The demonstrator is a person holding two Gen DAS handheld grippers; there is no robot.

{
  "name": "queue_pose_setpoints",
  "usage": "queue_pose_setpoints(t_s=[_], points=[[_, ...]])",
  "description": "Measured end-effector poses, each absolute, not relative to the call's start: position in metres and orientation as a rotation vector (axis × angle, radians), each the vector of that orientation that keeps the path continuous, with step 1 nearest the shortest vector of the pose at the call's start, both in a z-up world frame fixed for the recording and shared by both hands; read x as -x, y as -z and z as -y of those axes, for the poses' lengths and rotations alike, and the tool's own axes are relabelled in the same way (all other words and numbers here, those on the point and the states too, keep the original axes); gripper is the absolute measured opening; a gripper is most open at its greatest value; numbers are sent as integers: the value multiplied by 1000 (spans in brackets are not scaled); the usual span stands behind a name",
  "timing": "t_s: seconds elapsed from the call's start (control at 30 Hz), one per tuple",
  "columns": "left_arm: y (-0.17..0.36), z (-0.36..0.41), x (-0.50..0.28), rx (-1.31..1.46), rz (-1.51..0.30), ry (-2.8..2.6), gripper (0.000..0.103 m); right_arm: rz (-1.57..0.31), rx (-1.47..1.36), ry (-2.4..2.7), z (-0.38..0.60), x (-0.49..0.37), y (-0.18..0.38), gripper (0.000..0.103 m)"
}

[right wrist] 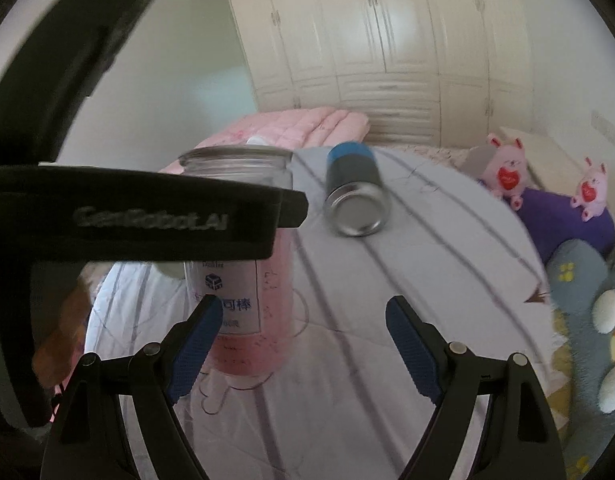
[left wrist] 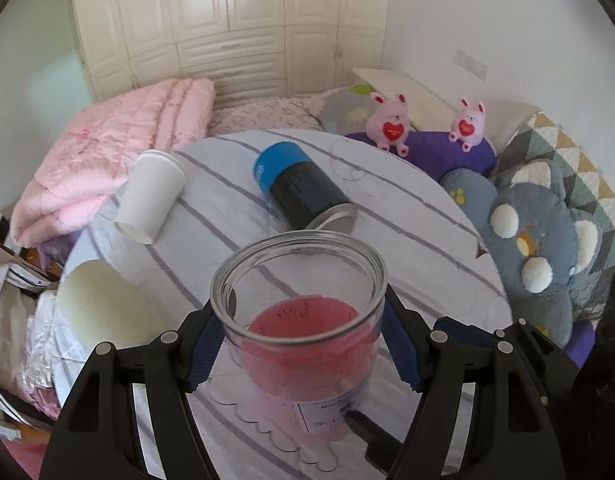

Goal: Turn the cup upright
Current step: 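Grasp the glass jar with the left gripper and lift it, then lower the jar upright onto the table with the left gripper and open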

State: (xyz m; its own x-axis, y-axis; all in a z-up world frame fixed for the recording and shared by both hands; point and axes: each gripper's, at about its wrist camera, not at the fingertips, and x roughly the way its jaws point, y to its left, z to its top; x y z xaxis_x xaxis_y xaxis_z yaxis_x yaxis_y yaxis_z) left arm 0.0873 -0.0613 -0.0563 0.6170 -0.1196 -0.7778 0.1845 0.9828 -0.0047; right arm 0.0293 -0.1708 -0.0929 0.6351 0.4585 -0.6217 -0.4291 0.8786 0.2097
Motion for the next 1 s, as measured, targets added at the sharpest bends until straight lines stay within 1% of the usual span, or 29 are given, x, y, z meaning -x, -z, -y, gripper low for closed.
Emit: queue_pose_setpoints(t_s=[0.07, 0.1, 0.13, 0.17, 0.2, 0.33, 0.73, 0.93, 1.0], points=[[56, 59, -84, -80, -882, 170, 73, -730, -52, -521, 168, -32, 97, 85], [57, 57, -83, -78, -881, 170, 73, -732, -51, -523, 166, -33, 98, 87], [57, 56, -82, -74, -878, 174, 73, -732, -47, -519, 165, -33, 100, 92], [56, 54, -80, -71, -873, 178, 73, -731, -43, -511, 164, -34, 101, 101], [57, 54, -79, -75, -869, 176, 73, -738, -32, -482, 163, -35, 103, 103], [56, 52, -74, -76, -855, 175, 73, -734, -79, -518, 166, -39, 108, 103], [56, 53, -69, -93, -845, 182, 72, -710, -45, -423, 163, -48, 108, 103], [61, 44, -68, -30, -891, 202, 75, -731, -41, -418, 162, -44, 109, 103], [61, 41, -66, -14, -900, 201, 79, -728, -46, -417, 163, -41, 107, 103]])
